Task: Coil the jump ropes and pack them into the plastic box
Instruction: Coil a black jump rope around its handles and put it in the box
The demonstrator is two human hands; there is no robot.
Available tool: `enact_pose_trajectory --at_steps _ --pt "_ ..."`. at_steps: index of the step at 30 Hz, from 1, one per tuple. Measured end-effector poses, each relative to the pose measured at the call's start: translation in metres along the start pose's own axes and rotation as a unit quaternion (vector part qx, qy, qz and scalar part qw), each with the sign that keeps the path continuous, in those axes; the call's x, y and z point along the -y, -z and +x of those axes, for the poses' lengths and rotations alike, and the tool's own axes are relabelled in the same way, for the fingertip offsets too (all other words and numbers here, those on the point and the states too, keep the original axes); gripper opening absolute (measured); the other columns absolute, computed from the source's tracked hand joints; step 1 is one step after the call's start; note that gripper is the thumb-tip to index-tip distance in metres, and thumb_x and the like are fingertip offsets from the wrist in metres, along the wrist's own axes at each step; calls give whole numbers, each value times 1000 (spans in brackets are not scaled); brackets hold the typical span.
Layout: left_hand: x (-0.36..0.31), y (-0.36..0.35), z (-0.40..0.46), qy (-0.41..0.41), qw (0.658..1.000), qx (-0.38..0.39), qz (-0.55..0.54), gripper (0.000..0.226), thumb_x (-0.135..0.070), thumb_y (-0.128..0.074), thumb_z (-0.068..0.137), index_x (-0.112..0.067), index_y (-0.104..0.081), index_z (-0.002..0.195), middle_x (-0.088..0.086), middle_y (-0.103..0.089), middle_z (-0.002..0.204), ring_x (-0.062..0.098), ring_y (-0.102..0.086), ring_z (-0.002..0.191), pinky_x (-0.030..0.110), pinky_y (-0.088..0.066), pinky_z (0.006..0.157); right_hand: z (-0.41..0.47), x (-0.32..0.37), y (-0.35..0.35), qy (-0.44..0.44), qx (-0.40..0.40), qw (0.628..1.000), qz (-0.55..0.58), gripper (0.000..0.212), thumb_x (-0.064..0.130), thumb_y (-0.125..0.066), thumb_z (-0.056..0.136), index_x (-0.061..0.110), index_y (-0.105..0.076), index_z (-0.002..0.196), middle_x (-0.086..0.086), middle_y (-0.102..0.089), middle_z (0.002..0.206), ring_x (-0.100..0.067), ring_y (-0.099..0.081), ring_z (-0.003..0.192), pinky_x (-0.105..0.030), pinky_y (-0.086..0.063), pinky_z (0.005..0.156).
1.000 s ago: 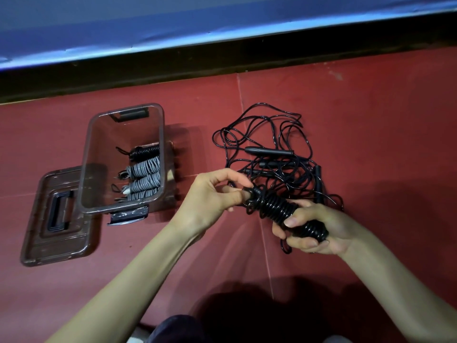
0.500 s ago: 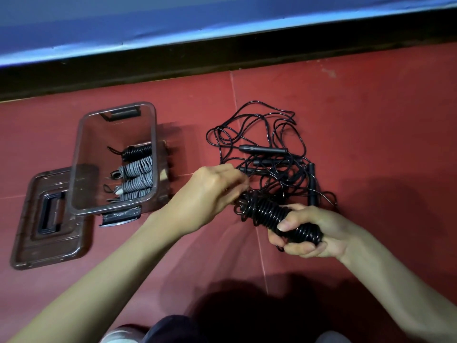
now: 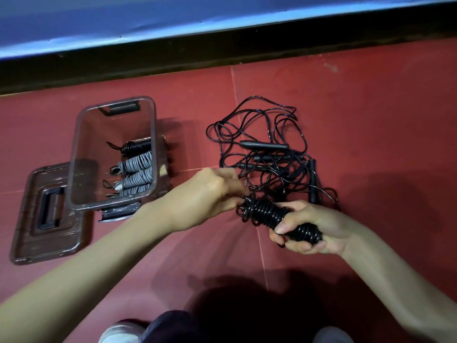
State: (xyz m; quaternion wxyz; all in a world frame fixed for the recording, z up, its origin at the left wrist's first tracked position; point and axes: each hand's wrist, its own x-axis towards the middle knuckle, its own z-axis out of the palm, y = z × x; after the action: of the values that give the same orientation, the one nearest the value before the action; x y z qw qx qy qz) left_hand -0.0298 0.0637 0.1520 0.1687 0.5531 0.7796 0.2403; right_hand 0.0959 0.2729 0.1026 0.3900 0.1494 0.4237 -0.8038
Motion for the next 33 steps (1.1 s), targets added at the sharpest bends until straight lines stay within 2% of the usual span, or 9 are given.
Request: enact_pose_trajectory --at_steps 4,8,11,14,19,24,27,30,33 --pt "2 2 5 -58 989 44 129 42 -34 -35 96 -5 -65 104 8 -59 93 30 -62 68 41 -54 60 1 3 1 -3 3 1000 2 84 9 -72 64 -11 -33 136 -15 -55 72 -12 -43 35 -12 -21 28" --pt "4 -3 7 -88 976 -16 199 32 -24 -39 93 -1 -62 91 10 -58 81 31 -55 48 38 -46 37 4 9 -3 4 -10 1000 10 72 10 -73 63 -1 -45 129 -15 -54 72 -12 -41 35 -12 -21 28" --pt "7 -7 7 -35 986 -95 132 32 -28 -43 94 -1 -61 93 8 -58 82 28 -56 56 35 -47 45 4 14 -6 25 -16 999 11 63 10 -72 62 5 -50 120 -14 -54 72 -12 -41 35 -12 -19 28" --pt "3 -15 5 91 974 -208 -21 6 -18 -55 94 -12 -54 91 3 -61 79 20 -56 66 21 -45 59 4 17 -8 68 -28 997 -5 55 9 -71 63 3 -56 116 -14 -55 73 -12 -42 34 -13 -18 29" --pt "-10 -29 6 228 890 -351 -182 13 -15 -51 90 -24 -48 82 7 -64 71 24 -63 64 38 -52 64 3 18 -10 104 -57 991 -69 70 14 -73 62 -5 -50 125 -11 -57 72 -13 -42 35 -15 -19 31" --pt "-17 -34 10 324 750 -415 -400 22 3 -38 97 -11 -46 83 -6 -63 57 2 -60 54 19 -53 58 5 20 -21 132 -111 965 -199 29 12 -73 66 31 -71 87 -17 -53 71 -19 -44 43 -28 -25 43" --pt "-15 -31 7 343 683 -407 -500 24 2 -34 98 -13 -46 84 -6 -63 54 2 -56 52 15 -51 55 10 25 -26 161 -147 935 -281 27 11 -76 69 33 -68 83 -30 -57 81 -23 -51 50 -35 -42 55" --pt "-9 -19 -6 306 724 -327 -525 20 1 -39 100 -12 -48 87 -2 -68 64 4 -64 65 18 -54 65 11 29 -25 180 -188 893 -368 30 13 -82 73 31 -66 91 -16 -66 90 -27 -63 64 -42 -54 70" --pt "4 1 -25 261 757 -236 -551 19 4 -46 94 -13 -53 97 0 -74 99 13 -70 92 20 -55 70 16 38 -25 157 -229 839 -467 38 30 -82 74 36 -63 107 1 -69 91 -15 -65 79 -38 -53 85"
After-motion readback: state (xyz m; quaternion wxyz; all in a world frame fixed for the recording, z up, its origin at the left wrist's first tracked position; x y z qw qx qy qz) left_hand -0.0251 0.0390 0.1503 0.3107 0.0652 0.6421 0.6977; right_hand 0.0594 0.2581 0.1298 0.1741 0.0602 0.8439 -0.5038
